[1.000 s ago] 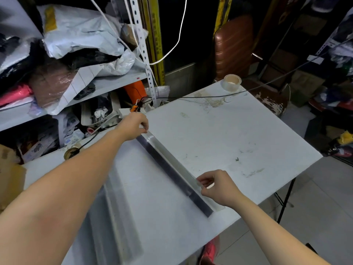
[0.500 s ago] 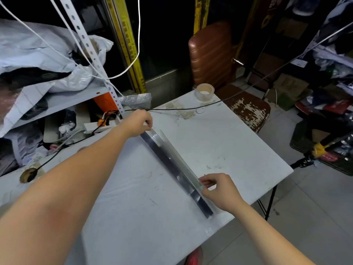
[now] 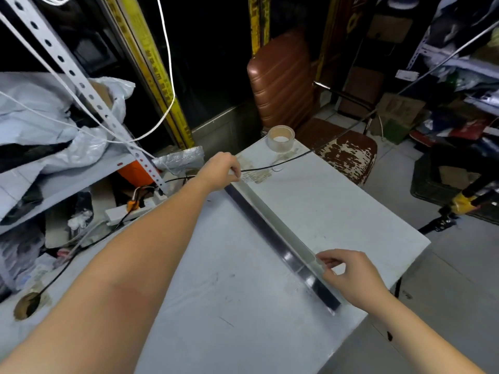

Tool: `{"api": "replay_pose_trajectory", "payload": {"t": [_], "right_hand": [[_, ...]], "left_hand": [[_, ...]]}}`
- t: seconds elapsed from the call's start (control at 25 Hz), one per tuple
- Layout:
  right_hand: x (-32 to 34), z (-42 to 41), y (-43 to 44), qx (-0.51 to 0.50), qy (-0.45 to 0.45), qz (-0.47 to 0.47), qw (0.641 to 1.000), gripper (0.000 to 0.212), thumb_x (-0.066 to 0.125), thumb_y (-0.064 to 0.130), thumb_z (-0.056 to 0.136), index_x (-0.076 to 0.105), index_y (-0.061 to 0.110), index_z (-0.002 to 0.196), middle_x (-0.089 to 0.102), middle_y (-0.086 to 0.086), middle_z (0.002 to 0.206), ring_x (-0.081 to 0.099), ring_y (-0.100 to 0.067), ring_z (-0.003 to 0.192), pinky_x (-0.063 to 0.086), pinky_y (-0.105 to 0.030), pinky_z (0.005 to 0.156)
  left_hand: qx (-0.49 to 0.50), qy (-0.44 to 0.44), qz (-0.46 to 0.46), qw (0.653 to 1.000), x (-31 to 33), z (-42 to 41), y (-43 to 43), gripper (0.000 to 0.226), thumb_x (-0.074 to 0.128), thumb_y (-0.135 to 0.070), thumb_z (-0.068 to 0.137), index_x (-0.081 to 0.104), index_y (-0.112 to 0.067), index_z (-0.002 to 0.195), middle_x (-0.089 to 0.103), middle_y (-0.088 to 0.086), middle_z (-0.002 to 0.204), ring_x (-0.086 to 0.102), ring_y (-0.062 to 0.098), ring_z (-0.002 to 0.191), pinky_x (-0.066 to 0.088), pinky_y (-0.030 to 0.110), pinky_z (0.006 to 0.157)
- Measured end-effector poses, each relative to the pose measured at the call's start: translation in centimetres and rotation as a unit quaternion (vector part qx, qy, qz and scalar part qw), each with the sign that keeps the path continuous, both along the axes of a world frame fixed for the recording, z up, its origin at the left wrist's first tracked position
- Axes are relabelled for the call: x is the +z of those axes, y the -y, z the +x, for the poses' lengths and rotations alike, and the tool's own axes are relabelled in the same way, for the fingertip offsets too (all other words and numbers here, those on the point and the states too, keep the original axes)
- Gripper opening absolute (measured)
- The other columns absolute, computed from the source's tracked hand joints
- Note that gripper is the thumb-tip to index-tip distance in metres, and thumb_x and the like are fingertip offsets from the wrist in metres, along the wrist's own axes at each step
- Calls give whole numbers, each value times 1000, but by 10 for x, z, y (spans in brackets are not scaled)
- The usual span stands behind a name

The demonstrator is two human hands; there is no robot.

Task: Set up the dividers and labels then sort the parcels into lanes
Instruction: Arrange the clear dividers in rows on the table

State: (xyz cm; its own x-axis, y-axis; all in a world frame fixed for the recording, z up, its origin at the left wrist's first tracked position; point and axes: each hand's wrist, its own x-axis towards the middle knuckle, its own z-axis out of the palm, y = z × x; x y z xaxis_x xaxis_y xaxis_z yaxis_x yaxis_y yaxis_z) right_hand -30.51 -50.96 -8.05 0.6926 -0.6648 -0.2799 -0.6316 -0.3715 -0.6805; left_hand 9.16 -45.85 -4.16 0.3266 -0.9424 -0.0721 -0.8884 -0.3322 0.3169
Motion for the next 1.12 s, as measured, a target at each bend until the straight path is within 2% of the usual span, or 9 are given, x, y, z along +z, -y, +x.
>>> {"api": "replay_pose_trajectory", "payload": {"t": [0.16, 0.32, 0.4, 0.48, 0.56, 0.72, 0.88, 0.96, 1.12], "right_hand": [[4, 3, 12, -43, 1, -12, 999, 20, 72, 25, 89, 75, 40, 103, 70, 30, 90, 63, 13, 90, 57, -28, 85], [11, 1, 18, -66, -2, -15, 998, 34, 68, 25, 87, 61, 58, 82, 64, 44, 88, 59, 17, 95, 53, -23, 78], [8, -1, 21, -78, -7, -7, 997, 31, 68, 24, 86, 66, 54, 86, 66, 41, 88, 60, 15, 95, 55, -26, 80], [2, -4, 24, -93, -9, -2, 996, 30, 69, 15, 86, 76, 41, 98, 69, 36, 86, 61, 14, 95, 58, -31, 83], [-2, -6, 24, -106, -6, 2, 994, 30, 69, 10, 87, 79, 33, 105, 68, 38, 89, 64, 13, 91, 59, -32, 84], [-3, -8, 24, -125, -1, -6, 992, 30, 69, 11, 88, 79, 35, 104, 64, 46, 94, 66, 10, 91, 60, -31, 83], [-2, -10, 29, -129, -2, 12, 992, 30, 69, 11, 88, 78, 35, 103, 69, 36, 88, 65, 10, 83, 59, -26, 80], [-3, -10, 31, -136, 4, 14, 991, 32, 68, 10, 87, 79, 33, 107, 71, 31, 92, 66, 9, 86, 60, -28, 82], [-1, -10, 32, -129, -12, 18, 991, 32, 65, 10, 88, 76, 33, 107, 69, 29, 95, 65, 10, 78, 52, -14, 72]], "left_hand": [[-8, -8, 6, 1000, -5, 4, 32, 5, 78, -11, 86, 76, -16, 88, 64, -2, 93, 59, 15, 88, 50, 29, 76], [-12, -19, 4, 1000, -14, 4, 52, 7, 75, -7, 88, 77, -13, 92, 63, -1, 96, 58, 15, 89, 50, 29, 77], [-17, -21, 1, 1000, -18, 3, 57, 8, 75, -7, 88, 77, -12, 93, 64, -1, 96, 59, 16, 90, 53, 31, 81], [-16, -27, 4, 1000, -23, 4, 61, 8, 75, -8, 88, 76, -14, 93, 64, -2, 97, 60, 15, 90, 53, 28, 80], [-16, -34, 4, 999, -28, 4, 65, 10, 76, -9, 89, 74, -18, 93, 63, -3, 97, 60, 15, 90, 52, 24, 79], [-22, -36, -10, 999, -32, 6, 71, 13, 76, -9, 88, 73, -21, 90, 63, -4, 96, 60, 14, 90, 47, 21, 77], [-26, -28, 1, 999, -30, 5, 75, 15, 76, -10, 88, 69, -24, 86, 64, -3, 96, 60, 13, 89, 49, 22, 78], [-22, -20, 7, 1000, -29, 5, 77, 13, 76, -12, 89, 70, -23, 89, 64, -3, 98, 60, 14, 90, 49, 22, 77], [-9, -10, 8, 1000, -32, 3, 81, 14, 77, -15, 89, 72, -19, 101, 63, -2, 104, 59, 14, 94, 48, 23, 78]]}}
